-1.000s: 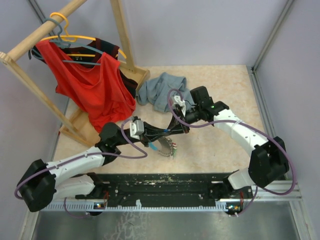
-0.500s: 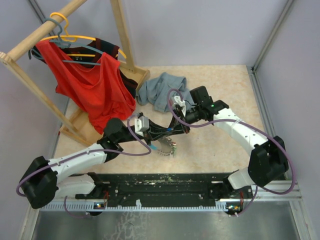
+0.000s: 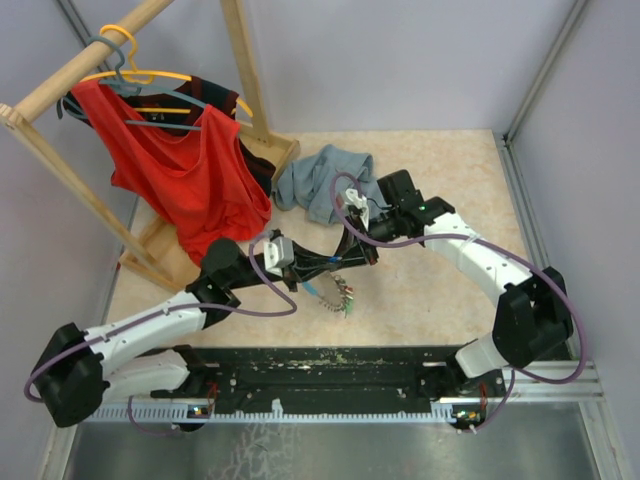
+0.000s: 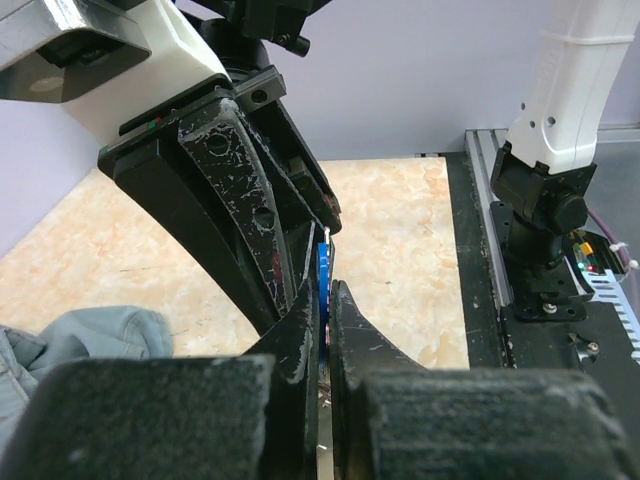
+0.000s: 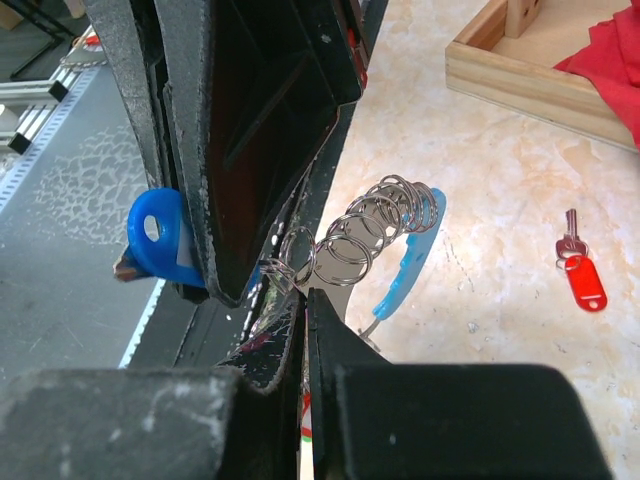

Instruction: Remove the keys from the keyring

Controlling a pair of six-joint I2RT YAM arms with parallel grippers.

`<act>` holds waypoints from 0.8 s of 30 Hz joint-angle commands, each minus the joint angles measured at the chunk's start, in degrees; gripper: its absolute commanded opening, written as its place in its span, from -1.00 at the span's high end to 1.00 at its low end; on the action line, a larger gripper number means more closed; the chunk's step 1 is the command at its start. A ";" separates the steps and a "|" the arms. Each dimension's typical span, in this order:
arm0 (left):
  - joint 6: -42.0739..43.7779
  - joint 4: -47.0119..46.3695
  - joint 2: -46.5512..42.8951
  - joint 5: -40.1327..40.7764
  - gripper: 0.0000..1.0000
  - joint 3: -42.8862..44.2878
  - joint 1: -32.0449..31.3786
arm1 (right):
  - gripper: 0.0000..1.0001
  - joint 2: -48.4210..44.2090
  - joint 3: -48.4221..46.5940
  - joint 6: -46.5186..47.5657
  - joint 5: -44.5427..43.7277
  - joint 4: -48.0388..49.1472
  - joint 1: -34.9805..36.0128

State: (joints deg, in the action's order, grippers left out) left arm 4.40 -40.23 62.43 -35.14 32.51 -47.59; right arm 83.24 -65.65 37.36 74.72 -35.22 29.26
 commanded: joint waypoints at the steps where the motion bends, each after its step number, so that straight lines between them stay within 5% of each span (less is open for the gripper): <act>1: 2.04 -2.84 -3.31 1.24 1.00 -0.52 -0.43 | 1.00 0.56 -3.08 -1.77 0.69 2.07 0.56; 12: 0.13 -6.21 -7.32 9.19 1.00 -4.46 -0.42 | 1.00 0.11 -2.93 -3.03 1.21 3.00 -0.34; 24: -12.13 -12.80 -4.93 16.43 1.00 -6.11 -0.45 | 1.00 -3.46 -0.63 -0.68 2.28 5.02 -0.52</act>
State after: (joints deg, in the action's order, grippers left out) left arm -1.91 -45.10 57.01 -22.35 26.48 -47.90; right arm 83.37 -66.08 35.42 75.11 -32.84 29.08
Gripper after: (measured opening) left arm 0.026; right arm 0.005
